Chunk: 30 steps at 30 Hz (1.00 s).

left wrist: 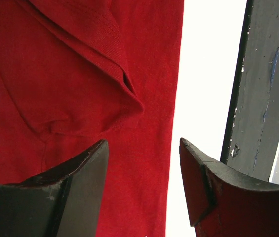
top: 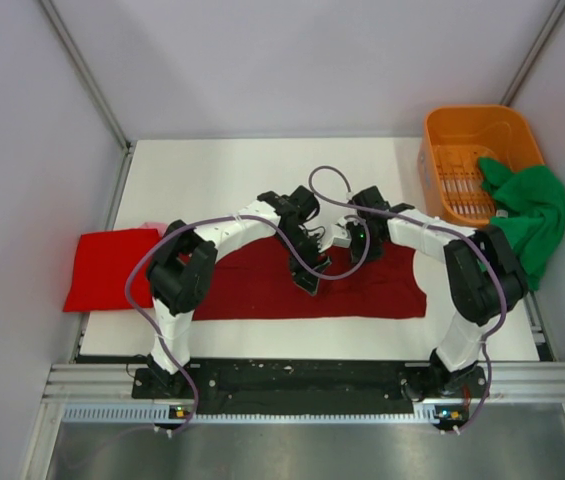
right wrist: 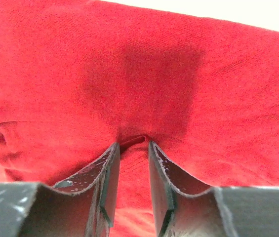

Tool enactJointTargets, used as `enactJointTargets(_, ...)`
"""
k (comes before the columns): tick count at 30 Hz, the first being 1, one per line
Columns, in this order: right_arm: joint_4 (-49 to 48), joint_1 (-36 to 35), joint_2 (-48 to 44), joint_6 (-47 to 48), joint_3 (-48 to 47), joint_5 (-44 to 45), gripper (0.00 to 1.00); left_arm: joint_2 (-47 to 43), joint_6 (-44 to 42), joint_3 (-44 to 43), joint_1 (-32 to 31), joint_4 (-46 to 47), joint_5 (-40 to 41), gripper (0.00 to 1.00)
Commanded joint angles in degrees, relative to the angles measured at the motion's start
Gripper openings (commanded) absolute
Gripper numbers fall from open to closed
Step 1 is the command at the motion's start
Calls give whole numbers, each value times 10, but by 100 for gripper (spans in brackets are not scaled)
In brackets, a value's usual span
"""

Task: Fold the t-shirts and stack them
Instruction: Fold the other side of the tshirt into a rectangle

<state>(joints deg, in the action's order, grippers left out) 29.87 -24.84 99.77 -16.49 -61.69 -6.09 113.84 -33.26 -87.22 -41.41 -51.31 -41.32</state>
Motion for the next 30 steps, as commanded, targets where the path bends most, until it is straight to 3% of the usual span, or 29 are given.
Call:
enactJointTargets(1,25,-27,12,9,-12,102,27,-17,-17,-2,-2,-4,-11,64)
enactJointTargets(12,34,-35,6,2,-17,112,0,-23,-23,4,-2,-5,-10,64)
enactJointTargets(30,115,-72,-201,-113,126,86,0,3,-20,9,-2,18,11,64)
